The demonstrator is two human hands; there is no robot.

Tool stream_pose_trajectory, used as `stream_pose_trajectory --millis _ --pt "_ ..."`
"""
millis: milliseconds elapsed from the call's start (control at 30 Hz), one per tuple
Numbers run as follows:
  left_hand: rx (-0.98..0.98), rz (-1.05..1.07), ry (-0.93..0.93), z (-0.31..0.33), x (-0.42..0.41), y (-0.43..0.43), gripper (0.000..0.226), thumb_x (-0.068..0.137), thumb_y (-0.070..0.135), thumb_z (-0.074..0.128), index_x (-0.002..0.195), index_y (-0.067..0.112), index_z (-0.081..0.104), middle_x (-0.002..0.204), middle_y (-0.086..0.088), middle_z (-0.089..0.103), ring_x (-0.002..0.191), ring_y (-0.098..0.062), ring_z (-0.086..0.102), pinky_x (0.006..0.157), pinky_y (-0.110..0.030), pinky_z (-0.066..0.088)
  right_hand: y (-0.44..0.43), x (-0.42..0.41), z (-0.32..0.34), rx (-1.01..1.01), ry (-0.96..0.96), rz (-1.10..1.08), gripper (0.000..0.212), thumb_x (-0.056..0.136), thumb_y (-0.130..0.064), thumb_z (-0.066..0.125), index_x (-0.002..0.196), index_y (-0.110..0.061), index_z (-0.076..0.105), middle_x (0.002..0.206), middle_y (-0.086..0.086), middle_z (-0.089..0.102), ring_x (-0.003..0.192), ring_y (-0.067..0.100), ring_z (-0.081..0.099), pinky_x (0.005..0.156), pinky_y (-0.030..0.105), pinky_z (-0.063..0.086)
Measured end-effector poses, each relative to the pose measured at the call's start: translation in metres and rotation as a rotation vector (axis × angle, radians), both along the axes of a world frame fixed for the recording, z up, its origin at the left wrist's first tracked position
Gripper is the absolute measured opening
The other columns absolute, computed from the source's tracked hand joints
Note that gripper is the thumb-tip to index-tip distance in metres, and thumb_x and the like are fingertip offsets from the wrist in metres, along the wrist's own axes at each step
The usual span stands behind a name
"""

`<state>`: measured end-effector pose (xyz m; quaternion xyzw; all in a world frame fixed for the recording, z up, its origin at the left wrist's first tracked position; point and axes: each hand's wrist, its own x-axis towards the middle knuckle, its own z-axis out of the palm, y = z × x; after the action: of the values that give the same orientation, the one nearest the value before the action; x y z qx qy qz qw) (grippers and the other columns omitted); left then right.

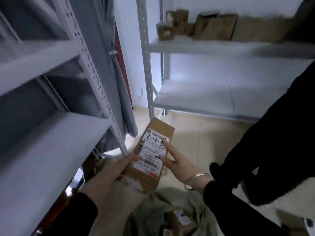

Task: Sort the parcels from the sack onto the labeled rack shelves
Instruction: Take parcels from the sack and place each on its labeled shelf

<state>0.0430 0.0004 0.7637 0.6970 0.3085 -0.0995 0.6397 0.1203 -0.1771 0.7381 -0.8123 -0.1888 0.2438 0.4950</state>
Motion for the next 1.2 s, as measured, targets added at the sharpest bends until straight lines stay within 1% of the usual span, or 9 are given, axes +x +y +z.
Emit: stream_pose_trajectory --millis 200,433,500,600,667,733,833,1000,1200 --pt "0.077 -0.077 -0.245 0.211 -0.005 0.020 0.040 0.055 0.041 0.074 0.079 0.009 0.070 0.066 -0.002 0.073 0.049 -0.009 0.063 0.045 -0.012 0.046 -0.003 0.017 0.228 0.162 -0.324 0.079 0.083 0.082 -0.009 0.067 0.146 -0.014 0.015 0.137 -0.010 0.035 0.121 -0.001 0.035 0.101 0.006 0.027" --pt "0.449 -0.326 -0.382 0.399 -0.040 0.060 0.042 0.031 0.047 0.077 0.062 0.019 0.072 0.071 0.000 0.071 0.064 -0.009 0.059 0.062 -0.017 0.042 -0.009 0.003 0.393 -0.264 -0.956 0.172 0.127 0.058 -0.035 0.085 0.148 -0.027 -0.003 0.156 0.010 -0.004 0.146 0.026 -0.002 0.117 0.032 0.012" --pt "0.537 -0.391 -0.393 0.437 -0.047 0.062 0.055 0.032 0.049 0.081 0.076 0.016 0.074 0.085 -0.006 0.074 0.075 -0.013 0.063 0.077 -0.022 0.045 -0.005 -0.007 0.416 -0.261 -1.096 0.223 0.121 0.055 -0.036 0.086 0.148 -0.029 0.009 0.156 0.003 0.006 0.140 0.013 0.013 0.115 0.027 0.016" --pt "0.621 -0.420 -0.448 0.477 -0.060 0.065 0.073 0.043 0.047 0.078 0.103 0.008 0.069 0.103 -0.013 0.072 0.087 -0.019 0.064 0.084 -0.029 0.043 0.011 -0.016 0.432 -0.129 -1.209 0.181 0.096 0.058 -0.028 0.085 0.138 -0.021 0.032 0.131 -0.004 0.043 0.105 0.000 0.036 0.084 0.002 0.027" --pt "0.602 -0.317 -0.617 0.488 -0.063 0.066 0.065 0.051 0.047 0.073 0.104 0.010 0.067 0.096 -0.006 0.073 0.082 -0.013 0.065 0.077 -0.027 0.042 0.027 -0.020 0.427 0.063 -1.127 0.072 0.083 0.056 -0.026 0.085 0.126 -0.020 0.040 0.115 -0.009 0.049 0.101 0.002 0.048 0.081 -0.001 0.033" --pt "0.478 0.001 -0.904 0.482 -0.060 0.064 0.046 0.065 0.043 0.071 0.104 0.021 0.063 0.091 0.004 0.069 0.081 -0.006 0.064 0.072 -0.025 0.041 0.045 -0.028 0.415 0.241 -1.040 -0.049 0.075 0.049 -0.033 0.085 0.113 -0.027 0.044 0.105 -0.011 0.052 0.098 0.007 0.053 0.087 0.015 0.046" --pt "0.339 0.385 -1.046 0.439 -0.065 0.055 0.062 0.083 0.047 0.059 0.138 0.029 0.037 0.136 0.006 0.048 0.124 -0.015 0.046 0.098 -0.041 0.040 0.069 -0.048 0.400 0.508 -0.810 -0.160 0.053 0.049 -0.031 0.086 0.084 -0.028 0.046 0.089 -0.011 0.058 0.084 0.009 0.060 0.073 0.036 0.056" --pt "0.293 0.351 -1.041 0.382 -0.089 0.021 0.060 0.086 0.044 0.049 0.142 0.038 0.030 0.134 0.014 0.052 0.106 -0.003 0.056 0.094 -0.042 0.048 0.108 -0.080 0.392 0.628 -0.602 -0.065 0.094 0.036 -0.066 0.075 0.111 -0.030 0.034 0.119 -0.002 0.054 0.110 0.017 0.055 0.096 0.038 0.049" --pt "0.378 0.593 -1.098 0.375 -0.166 0.035 0.066 0.080 0.047 0.051 0.142 0.044 0.029 0.131 0.016 0.056 0.115 -0.003 0.056 0.084 -0.039 0.056 0.124 -0.134 0.392 0.804 -0.475 0.423 0.054 0.079 -0.033 0.069 0.123 -0.035 0.039 0.119 -0.019 0.054 0.103 -0.015 0.052 0.082 0.006 0.046"
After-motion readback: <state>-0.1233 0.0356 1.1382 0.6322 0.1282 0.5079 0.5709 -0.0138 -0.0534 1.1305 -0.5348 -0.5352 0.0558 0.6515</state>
